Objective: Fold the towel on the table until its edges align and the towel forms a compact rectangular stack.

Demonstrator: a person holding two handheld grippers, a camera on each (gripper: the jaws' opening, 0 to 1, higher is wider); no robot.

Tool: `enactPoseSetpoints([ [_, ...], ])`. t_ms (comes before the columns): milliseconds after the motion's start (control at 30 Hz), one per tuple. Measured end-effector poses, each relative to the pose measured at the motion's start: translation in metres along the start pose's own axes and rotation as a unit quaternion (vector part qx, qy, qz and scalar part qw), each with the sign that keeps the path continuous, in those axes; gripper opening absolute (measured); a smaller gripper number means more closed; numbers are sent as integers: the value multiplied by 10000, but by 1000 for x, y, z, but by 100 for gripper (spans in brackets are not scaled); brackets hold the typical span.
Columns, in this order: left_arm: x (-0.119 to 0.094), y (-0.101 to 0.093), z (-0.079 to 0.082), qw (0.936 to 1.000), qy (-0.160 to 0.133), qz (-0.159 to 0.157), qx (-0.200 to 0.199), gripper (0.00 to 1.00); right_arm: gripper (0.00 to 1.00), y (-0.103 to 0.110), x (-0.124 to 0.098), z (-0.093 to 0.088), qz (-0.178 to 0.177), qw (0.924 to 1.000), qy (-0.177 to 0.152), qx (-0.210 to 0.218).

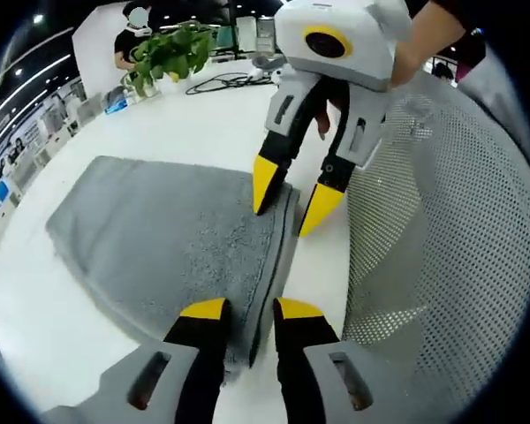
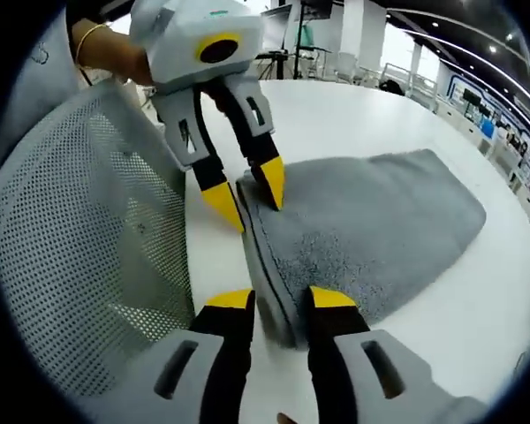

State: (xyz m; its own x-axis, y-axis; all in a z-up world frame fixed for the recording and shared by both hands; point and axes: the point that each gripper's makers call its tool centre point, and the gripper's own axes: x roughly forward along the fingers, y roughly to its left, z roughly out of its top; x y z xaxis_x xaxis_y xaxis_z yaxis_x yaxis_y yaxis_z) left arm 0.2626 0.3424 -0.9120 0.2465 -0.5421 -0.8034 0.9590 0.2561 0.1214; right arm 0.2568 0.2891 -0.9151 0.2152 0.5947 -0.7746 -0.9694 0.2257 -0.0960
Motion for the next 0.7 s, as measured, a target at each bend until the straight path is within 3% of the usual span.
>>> enactPoseSetpoints([
  [133,1,1,0,9999,40,55,154,18,17,-5,1,0,-152,9998,47,-132],
  [200,2,1,0,9995,92,71,297,17,17,-5,2,0,-92,9982,131,-570],
  [300,3,-1,2,9979,145,33,629,16,17,-6,4,-2,-55,9986,151,-499],
  [400,2,1,2,9987,98,38,507,14,13,-9,5,-3,-81,9991,73,-405],
  [433,3,7,2,9980,60,239,577,12,10,-12,5,-2,-190,9985,75,-508],
  [567,2,3,4,9981,93,172,584,12,9,-9,4,-2,-192,9975,230,-640],
  [700,2,4,5,9974,90,258,668,9,6,-13,5,-3,-231,9975,187,-641],
])
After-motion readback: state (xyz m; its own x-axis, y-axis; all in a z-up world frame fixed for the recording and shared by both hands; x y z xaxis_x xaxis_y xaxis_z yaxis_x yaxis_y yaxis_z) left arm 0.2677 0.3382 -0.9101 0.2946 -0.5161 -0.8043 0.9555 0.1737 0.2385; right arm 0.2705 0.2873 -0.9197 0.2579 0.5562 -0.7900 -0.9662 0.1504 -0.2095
